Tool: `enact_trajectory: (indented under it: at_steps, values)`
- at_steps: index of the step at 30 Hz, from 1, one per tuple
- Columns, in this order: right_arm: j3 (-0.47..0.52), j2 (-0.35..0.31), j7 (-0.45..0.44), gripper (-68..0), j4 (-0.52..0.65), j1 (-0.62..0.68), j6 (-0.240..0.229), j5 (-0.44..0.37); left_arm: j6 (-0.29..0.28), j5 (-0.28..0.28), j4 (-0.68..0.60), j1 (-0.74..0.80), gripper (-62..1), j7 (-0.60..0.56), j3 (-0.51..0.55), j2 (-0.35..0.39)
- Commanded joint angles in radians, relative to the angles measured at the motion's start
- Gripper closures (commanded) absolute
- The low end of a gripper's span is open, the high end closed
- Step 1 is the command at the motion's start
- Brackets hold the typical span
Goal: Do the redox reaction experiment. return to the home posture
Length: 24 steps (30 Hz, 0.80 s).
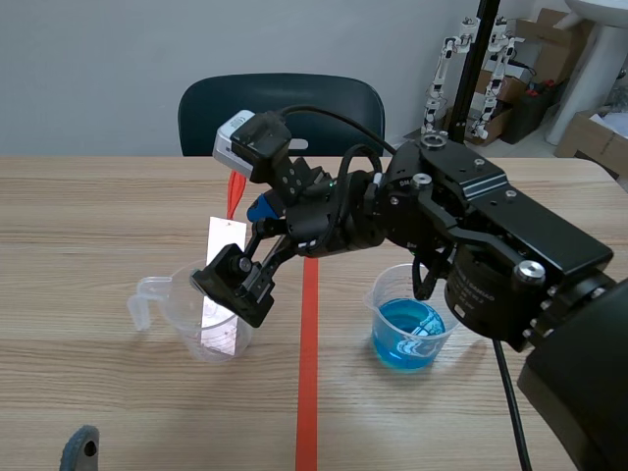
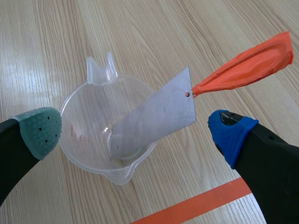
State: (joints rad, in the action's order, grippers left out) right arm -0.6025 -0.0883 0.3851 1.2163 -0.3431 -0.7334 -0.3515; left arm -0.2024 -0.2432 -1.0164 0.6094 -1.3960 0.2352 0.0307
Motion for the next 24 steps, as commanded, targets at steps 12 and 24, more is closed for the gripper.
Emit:
enact_trajectory:
  at_steps: [12,24]
  values:
    - [0.005,0.011,-0.018,-67.9,0.006,-0.023,-0.012,-0.014,-0.002,0.003,-0.018,0.008,-57.7,-0.017,0.002,0.003]
    - [0.006,0.011,-0.071,-67.9,0.031,-0.023,-0.012,-0.014,-0.002,0.003,-0.018,0.008,-57.7,-0.018,0.002,0.003]
